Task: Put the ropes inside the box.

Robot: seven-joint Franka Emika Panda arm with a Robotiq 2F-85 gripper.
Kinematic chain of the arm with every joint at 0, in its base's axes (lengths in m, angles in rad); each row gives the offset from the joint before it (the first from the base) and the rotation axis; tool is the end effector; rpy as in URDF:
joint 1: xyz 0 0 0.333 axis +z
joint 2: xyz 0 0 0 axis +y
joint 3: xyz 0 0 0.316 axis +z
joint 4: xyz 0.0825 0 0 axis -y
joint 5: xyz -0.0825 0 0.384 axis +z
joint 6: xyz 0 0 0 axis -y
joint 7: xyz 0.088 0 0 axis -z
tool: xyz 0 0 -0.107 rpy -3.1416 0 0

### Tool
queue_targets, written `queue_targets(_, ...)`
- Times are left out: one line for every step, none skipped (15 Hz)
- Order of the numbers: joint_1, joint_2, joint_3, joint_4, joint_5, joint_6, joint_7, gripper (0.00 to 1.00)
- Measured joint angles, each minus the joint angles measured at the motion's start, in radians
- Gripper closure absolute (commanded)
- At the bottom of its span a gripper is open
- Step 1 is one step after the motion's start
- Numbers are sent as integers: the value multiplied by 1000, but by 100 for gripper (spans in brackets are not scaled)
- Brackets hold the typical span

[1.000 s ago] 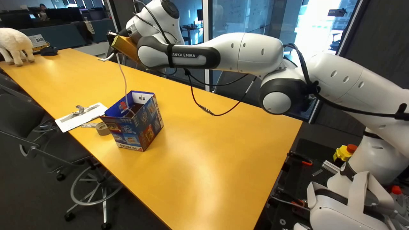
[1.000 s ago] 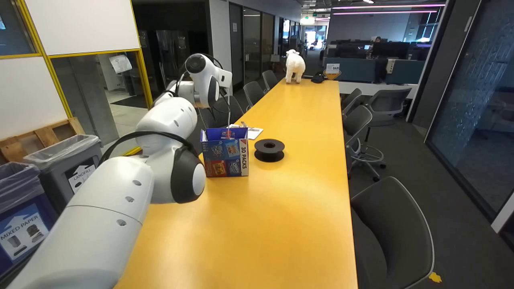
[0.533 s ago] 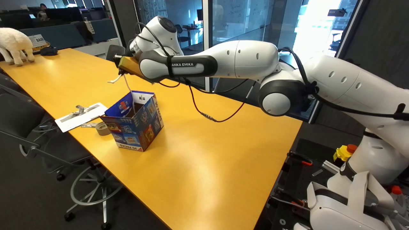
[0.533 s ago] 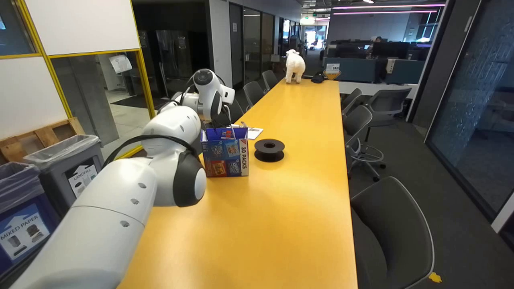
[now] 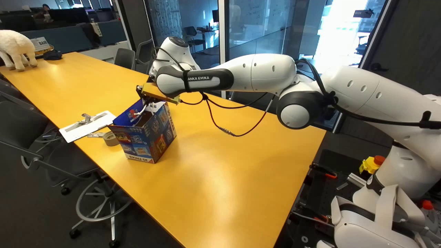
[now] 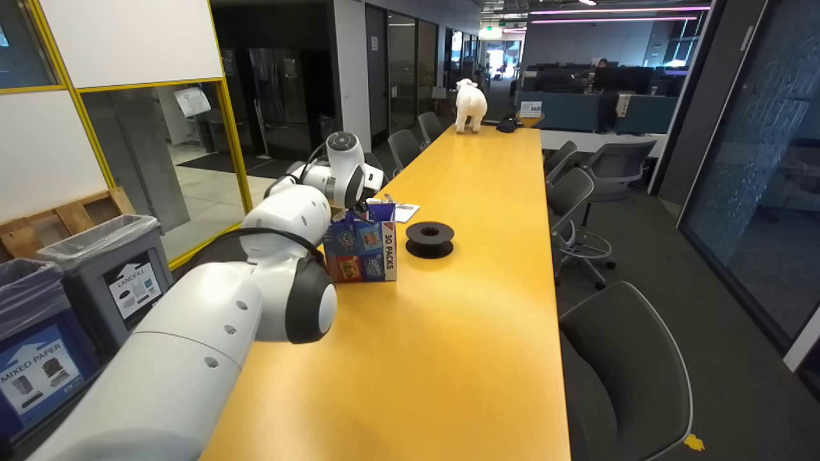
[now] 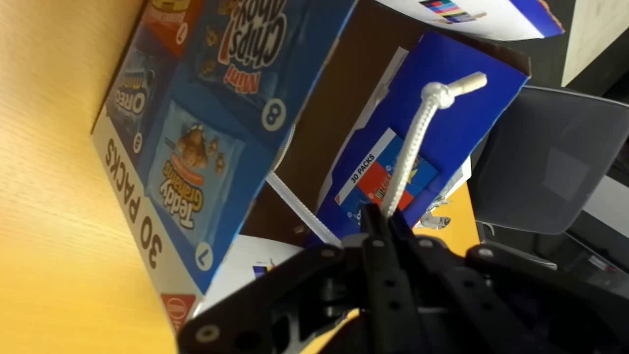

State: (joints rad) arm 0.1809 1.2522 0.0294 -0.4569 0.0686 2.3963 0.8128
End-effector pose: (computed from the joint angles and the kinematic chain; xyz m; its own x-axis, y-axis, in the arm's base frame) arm 0.8382 0.1612 0.3557 0.6603 -0.6567 0.3644 -0.4374 -0.7307 -0.5241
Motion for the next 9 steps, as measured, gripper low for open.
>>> queue_targets(-1, 3, 0, 0, 0, -8, -3, 99)
queue_targets(-2, 4, 0, 0, 0, -18, -5, 99)
queue_targets(-2, 5, 0, 0, 0, -24, -7, 99)
queue_targets(-2, 6, 0, 0, 0, -32, -10, 71)
queue_targets(-1, 6, 0, 0, 0, -37, -12, 71)
queue_targets(-1, 7, 0, 0, 0, -44, -13, 66)
queue_targets(-1, 7, 0, 0, 0, -53, -14, 56)
queue_targets(-1, 8, 0, 0, 0, -58, -15, 49)
queue_targets(-1, 9, 0, 0, 0, -62, -16, 41)
